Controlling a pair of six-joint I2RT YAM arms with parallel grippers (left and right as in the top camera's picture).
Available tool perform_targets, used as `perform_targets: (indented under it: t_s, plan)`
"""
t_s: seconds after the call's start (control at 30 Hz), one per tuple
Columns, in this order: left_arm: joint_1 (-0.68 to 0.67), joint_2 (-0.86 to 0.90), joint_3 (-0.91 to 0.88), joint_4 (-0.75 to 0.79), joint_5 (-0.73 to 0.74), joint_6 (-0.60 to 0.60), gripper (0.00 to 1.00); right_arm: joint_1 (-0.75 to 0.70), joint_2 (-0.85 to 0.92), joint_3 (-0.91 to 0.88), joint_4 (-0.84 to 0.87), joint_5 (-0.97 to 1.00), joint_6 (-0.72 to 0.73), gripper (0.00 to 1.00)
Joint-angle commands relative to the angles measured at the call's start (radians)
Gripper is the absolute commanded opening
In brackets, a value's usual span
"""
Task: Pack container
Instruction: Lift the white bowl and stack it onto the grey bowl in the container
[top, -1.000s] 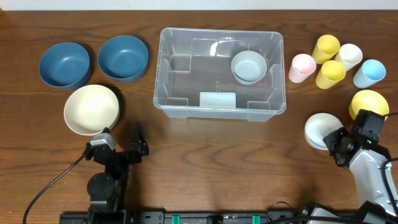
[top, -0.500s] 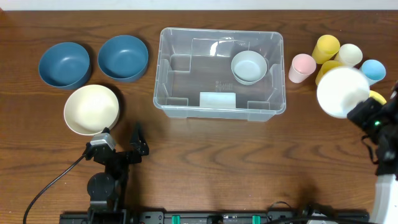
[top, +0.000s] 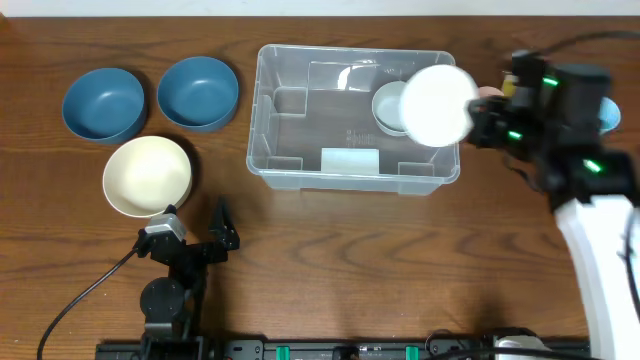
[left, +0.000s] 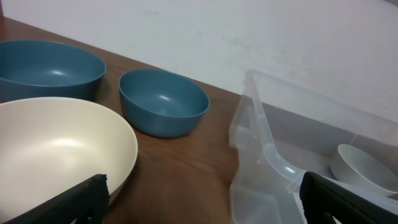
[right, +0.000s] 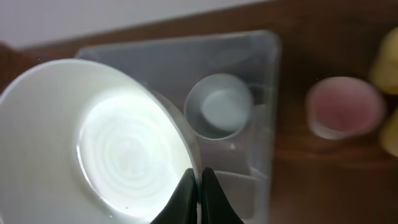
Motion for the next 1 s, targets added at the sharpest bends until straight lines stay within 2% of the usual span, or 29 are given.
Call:
perform_targets:
  t_s: [0.0,0.17,0.33,0.7,0.97]
  plan:
    - [-0.002,-0.006,-0.018,-0.038,-0.03,0.017,0.98,0.076,0.084,0.068,0.027,0.095,-0.014,0.01]
    - [-0.002,-0.006,-0.018,-0.038,-0.03,0.017,0.98,0.15,0.222,0.164,0.024,0.259,-0.013,0.01]
    - [-0.002,-0.006,-0.018,-0.038,-0.029,0.017,0.98,0.159,0.319,0.219,0.026,0.354,0.014,0.01]
    - [-0.002,-0.006,-0.018,-0.038,-0.029,0.017,0.98,0.154,0.48,0.224,0.048,0.372,0.032,0.01]
    - [-0.002,-0.006,-0.018,-0.038,-0.029,0.017,0.98,0.151,0.529,0.224,0.109,0.374,0.032,0.01]
